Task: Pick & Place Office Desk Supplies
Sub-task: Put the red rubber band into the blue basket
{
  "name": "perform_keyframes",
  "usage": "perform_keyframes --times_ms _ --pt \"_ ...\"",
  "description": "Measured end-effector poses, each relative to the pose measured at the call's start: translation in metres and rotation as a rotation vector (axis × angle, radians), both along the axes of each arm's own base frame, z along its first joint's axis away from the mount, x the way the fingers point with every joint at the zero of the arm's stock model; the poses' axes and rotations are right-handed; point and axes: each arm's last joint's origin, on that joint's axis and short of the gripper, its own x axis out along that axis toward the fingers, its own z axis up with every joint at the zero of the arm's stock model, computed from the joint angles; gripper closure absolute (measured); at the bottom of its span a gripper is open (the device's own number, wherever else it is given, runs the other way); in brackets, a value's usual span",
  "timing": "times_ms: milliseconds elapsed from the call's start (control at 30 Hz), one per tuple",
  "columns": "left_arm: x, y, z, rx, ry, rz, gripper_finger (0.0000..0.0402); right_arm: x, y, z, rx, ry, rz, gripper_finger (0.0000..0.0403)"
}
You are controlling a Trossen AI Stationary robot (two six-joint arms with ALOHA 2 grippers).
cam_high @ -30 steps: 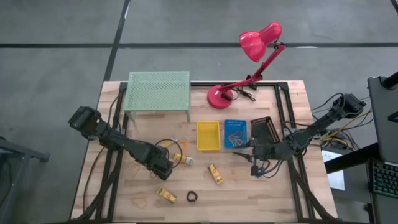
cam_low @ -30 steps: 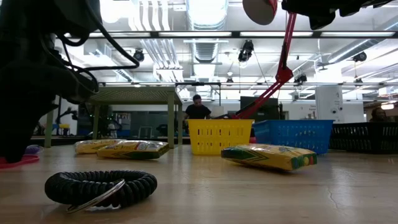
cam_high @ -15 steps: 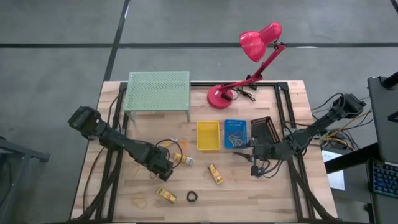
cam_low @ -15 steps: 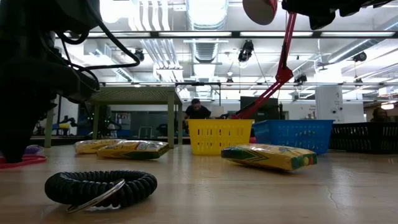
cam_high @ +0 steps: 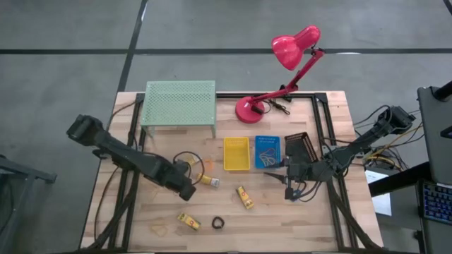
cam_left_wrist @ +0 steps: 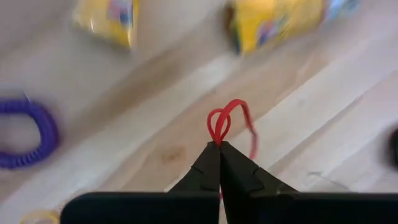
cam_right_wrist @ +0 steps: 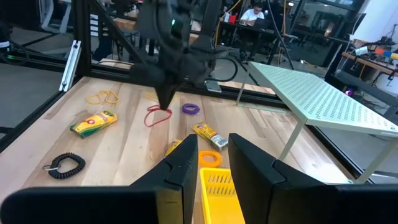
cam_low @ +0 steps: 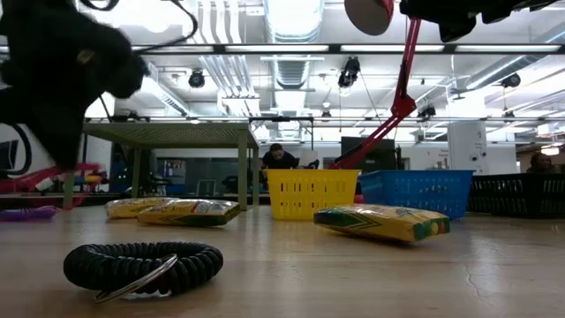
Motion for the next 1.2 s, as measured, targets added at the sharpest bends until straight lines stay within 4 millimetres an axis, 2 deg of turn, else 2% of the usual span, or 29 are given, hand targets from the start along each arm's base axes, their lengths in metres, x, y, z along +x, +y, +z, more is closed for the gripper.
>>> perform_keyframes --times_ms 100,333,700,867,1200 --pt "-0.002 0.004 0.013 0.059 -0.106 0.004 0.0401 0.000 0.000 0.000 0.000 0.000 0.000 0.0317" --pt "0.007 0.007 0.038 0.276 -0.403 -0.114 0.0401 0.000 0.000 0.000 0.000 0.000 0.000 0.0328" --pt "0.030 0.004 0.064 0.656 -0.690 -0.264 0.0401 0.000 0.000 0.000 0.000 0.000 0.000 0.0327" --pt "0.035 0.006 0.067 0.770 -0.741 -0.313 0.0401 0.000 0.000 0.000 0.000 0.000 0.000 0.0320" --pt "0.039 0.019 0.060 0.820 -0.789 -0.283 0.0401 0.000 0.000 0.000 0.000 0.000 0.000 0.0315"
